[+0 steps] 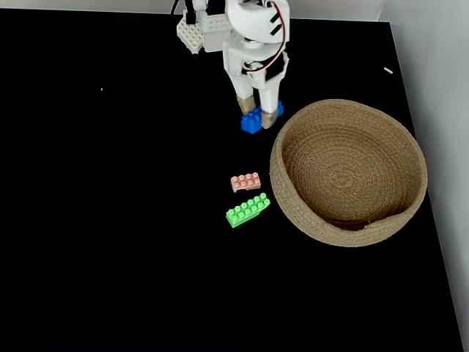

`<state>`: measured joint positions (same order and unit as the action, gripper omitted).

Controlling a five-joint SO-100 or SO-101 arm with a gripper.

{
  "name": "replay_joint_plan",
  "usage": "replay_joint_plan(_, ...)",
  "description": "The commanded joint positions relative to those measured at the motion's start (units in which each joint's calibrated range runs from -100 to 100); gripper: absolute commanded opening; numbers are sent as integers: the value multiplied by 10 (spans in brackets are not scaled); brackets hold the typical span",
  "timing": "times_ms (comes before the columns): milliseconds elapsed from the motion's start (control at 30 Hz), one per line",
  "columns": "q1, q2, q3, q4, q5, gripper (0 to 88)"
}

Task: Place the lego blocks in the tray

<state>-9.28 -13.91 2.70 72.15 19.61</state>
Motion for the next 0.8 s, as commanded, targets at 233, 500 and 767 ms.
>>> replay_joint_plan(233, -129, 155, -143, -184, 145, 0)
replay_joint_plan(500, -163, 219, -145, -261, 142, 386)
replay_joint_plan(767, -150, 198, -128, -255, 103, 411)
